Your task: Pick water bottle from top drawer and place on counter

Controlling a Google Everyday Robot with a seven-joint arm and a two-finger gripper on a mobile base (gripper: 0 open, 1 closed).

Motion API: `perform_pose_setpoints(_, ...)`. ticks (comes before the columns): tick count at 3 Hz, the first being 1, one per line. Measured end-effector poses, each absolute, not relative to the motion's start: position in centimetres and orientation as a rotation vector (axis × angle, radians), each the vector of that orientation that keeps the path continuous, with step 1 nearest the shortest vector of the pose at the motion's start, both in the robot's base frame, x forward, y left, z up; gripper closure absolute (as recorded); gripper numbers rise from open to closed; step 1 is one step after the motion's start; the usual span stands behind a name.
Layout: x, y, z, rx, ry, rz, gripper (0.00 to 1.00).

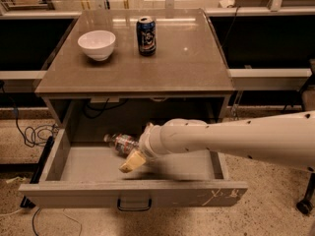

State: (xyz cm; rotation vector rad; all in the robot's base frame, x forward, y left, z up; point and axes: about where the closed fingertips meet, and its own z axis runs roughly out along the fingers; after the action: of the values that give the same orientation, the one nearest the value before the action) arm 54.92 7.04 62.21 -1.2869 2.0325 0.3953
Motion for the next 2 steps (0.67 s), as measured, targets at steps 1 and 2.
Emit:
perform_pose_setpoints(1,54.91,7.05,62.12,-1.287,2.034,0.397,0.19)
perform_pose_setpoints(2,54.91,7.05,62.12,-1.287,2.034,0.397,0.42)
